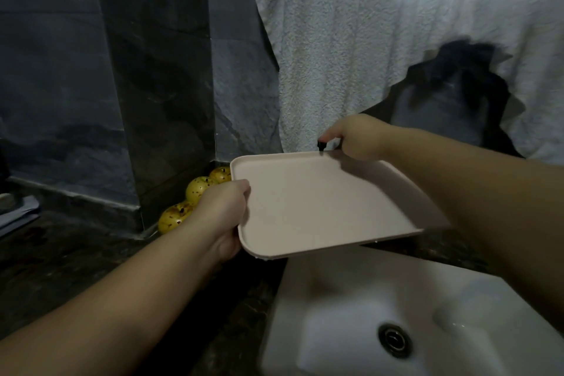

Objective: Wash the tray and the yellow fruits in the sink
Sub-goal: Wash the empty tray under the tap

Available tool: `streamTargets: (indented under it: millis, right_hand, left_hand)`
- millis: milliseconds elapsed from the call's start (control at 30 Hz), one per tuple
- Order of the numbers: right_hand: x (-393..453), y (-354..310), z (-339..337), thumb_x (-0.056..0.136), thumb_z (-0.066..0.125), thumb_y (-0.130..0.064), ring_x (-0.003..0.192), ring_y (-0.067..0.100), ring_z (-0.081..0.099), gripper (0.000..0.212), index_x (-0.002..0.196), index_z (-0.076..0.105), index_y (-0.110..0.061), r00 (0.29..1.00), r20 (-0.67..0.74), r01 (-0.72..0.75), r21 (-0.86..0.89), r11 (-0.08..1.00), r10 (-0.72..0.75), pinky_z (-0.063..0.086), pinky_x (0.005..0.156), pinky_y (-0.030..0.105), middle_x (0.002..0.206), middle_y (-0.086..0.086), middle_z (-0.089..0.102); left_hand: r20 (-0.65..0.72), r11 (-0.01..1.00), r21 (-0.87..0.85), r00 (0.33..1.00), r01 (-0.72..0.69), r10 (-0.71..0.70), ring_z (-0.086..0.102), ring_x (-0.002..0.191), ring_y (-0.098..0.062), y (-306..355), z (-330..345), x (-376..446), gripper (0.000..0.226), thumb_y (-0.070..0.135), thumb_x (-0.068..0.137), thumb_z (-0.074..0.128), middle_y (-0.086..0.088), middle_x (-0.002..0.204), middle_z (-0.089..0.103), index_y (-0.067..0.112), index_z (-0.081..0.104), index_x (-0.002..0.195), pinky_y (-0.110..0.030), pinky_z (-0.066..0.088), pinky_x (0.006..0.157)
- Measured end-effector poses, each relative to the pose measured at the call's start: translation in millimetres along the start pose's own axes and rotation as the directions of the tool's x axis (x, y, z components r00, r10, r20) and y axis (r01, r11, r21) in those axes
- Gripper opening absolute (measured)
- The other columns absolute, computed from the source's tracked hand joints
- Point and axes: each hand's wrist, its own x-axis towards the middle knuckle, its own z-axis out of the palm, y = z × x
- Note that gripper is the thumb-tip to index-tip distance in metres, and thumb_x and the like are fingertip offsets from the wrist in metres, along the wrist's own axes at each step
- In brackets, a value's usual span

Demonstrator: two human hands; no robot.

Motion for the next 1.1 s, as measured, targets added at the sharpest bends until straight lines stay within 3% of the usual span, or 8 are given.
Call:
streamTargets:
  millis: [100, 267, 467, 600, 700, 833, 933, 1100]
  right_hand:
    - [-5, 0, 7, 0.099, 0.062, -0.015, 0.125, 0.025, 0.058, 0.038, 0.136, 0.065, -0.021, 1.0, -0.008, 0.006, 0.017, 1.0, -0.006, 0.038, 0.096, 0.02, 0.139, 0.006, 0.063]
    - [3, 1, -2, 0.095, 0.058, -0.003, 0.128, 0.024, 0.056, 0.047, 0.137, 0.065, -0.023, 1.0, -0.012, -0.02, 0.035, 0.999, 0.02, 0.036, 0.094, 0.018, 0.141, 0.004, 0.062]
    - [-2, 2, 9, 0.095, 0.06, -0.002, 0.126, 0.026, 0.059, 0.044, 0.135, 0.066, -0.019, 0.998, -0.001, -0.055, 0.09, 0.994, 0.055, 0.039, 0.098, 0.019, 0.135, 0.006, 0.065]
    - [2, 2, 1, 0.091, 0.053, 0.002, 0.124, 0.023, 0.058, 0.053, 0.134, 0.067, -0.024, 0.998, -0.014, -0.06, 0.068, 0.996, 0.061, 0.036, 0.087, 0.015, 0.136, 0.003, 0.065]
    - [-7, -3, 14, 0.094, 0.06, -0.004, 0.124, 0.024, 0.058, 0.046, 0.136, 0.066, -0.023, 0.998, -0.004, -0.063, 0.075, 0.995, 0.063, 0.038, 0.091, 0.017, 0.136, 0.005, 0.066]
    - [0, -1, -7, 0.093, 0.054, -0.001, 0.127, 0.024, 0.056, 0.05, 0.136, 0.066, -0.022, 0.998, 0.023, -0.067, 0.103, 0.992, 0.065, 0.038, 0.097, 0.019, 0.139, 0.004, 0.064]
    - [-5, -6, 5, 0.096, 0.059, -0.007, 0.128, 0.025, 0.056, 0.044, 0.138, 0.064, -0.02, 0.998, 0.011, -0.058, 0.076, 0.995, 0.058, 0.034, 0.093, 0.016, 0.14, 0.006, 0.063]
    - [-7, -4, -5, 0.092, 0.052, 0.002, 0.129, 0.025, 0.055, 0.054, 0.139, 0.063, -0.022, 0.994, 0.05, -0.1, 0.093, 0.991, 0.095, 0.041, 0.106, 0.026, 0.141, 0.005, 0.062]
  left_hand:
    - [0.022, 1.0, -0.019, 0.999, 0.024, -0.024, 0.066, 0.071, -0.028, 2, -2, 1, 0.021, 0.012, 0.109, 0.048, -0.014, 0.088, 0.069, 0.006, 0.054, 0.089, -0.034, 0.05, 0.053]
    - [0.027, 0.999, 0.001, 0.999, 0.038, -0.038, 0.07, 0.058, -0.027, 0, -6, 4, 0.02, 0.013, 0.108, 0.049, -0.012, 0.072, 0.074, 0.006, 0.055, 0.091, -0.029, 0.051, 0.036]
    - [0.035, 1.0, -0.01, 0.999, 0.02, -0.02, 0.067, 0.041, -0.022, -1, -7, 6, 0.018, 0.012, 0.109, 0.048, -0.008, 0.054, 0.07, 0.006, 0.054, 0.092, -0.032, 0.049, 0.031]
    - [0.061, 0.999, -0.028, 0.998, 0.036, -0.034, 0.069, 0.045, -0.024, 0, -6, 6, 0.02, 0.013, 0.109, 0.047, -0.013, 0.066, 0.073, 0.002, 0.058, 0.097, -0.031, 0.05, 0.032]
    - [0.063, 0.999, -0.021, 0.997, 0.043, -0.042, 0.069, 0.056, -0.026, 1, -7, 5, 0.019, 0.014, 0.109, 0.047, -0.015, 0.084, 0.072, 0.003, 0.059, 0.099, -0.031, 0.051, 0.035]
    - [0.063, 0.998, -0.005, 0.996, 0.066, -0.066, 0.068, 0.045, -0.025, 3, -8, 3, 0.019, 0.014, 0.109, 0.047, -0.016, 0.082, 0.071, 0.003, 0.057, 0.097, -0.031, 0.049, 0.031]
    - [0.064, 0.999, -0.005, 0.997, 0.054, -0.053, 0.069, 0.058, -0.027, 3, -7, 6, 0.019, 0.015, 0.11, 0.047, -0.015, 0.086, 0.071, 0.003, 0.058, 0.099, -0.032, 0.051, 0.036]
    - [0.064, 0.999, 0.0, 0.997, 0.05, -0.05, 0.068, 0.051, -0.025, 2, -6, 5, 0.018, 0.013, 0.109, 0.047, -0.015, 0.078, 0.071, 0.002, 0.058, 0.099, -0.03, 0.05, 0.032]
